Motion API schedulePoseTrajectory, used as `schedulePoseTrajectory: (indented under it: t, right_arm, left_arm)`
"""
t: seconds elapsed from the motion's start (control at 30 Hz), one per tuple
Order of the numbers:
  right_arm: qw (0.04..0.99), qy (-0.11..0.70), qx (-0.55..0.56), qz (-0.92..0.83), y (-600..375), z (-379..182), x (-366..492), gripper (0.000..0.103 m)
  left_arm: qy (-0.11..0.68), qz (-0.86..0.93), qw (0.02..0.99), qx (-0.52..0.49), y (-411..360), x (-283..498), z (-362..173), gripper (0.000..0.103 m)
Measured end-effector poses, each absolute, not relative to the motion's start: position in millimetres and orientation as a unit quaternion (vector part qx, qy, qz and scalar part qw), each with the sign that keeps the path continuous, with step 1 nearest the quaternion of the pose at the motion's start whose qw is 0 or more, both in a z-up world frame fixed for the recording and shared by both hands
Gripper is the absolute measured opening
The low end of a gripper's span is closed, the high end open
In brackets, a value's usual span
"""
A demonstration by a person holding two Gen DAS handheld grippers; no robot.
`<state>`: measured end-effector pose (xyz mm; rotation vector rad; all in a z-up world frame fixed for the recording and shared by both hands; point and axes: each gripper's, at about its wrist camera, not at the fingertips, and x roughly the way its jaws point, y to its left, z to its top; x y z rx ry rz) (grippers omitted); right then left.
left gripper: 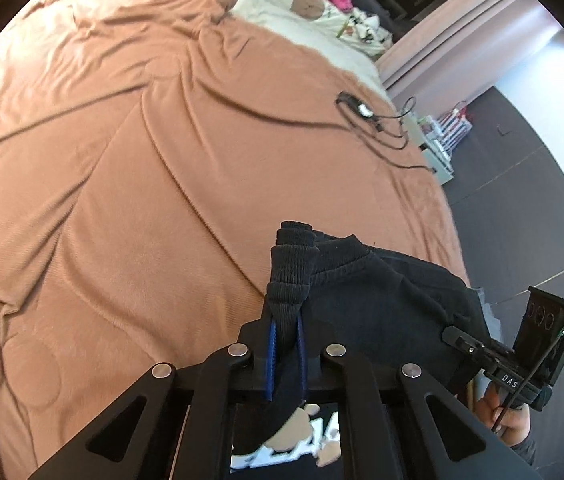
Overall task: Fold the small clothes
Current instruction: 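Close both grippers on the collar edge of the folded black stack, then lift the folded black stack with both grippers and carry it off the bed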
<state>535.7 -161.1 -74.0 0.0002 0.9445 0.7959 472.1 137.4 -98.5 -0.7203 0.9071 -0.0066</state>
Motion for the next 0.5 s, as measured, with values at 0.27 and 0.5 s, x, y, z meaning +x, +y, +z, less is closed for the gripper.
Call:
schedulePoseTrajectory:
  t: [0.27,0.5]
  right_arm:
    - [0.839,0.406,-0.021,0.363,-183,-28,471,0.014]
    - [0.856,0.371,-0.034,0.358,-201,2,410,0.014]
  left_arm:
    - [0.397,-0.020,0.853,-0.339,126,440,-53,0.008]
    - [0.372,-0.032,0.866,-0.331,114,410,-19,0.008]
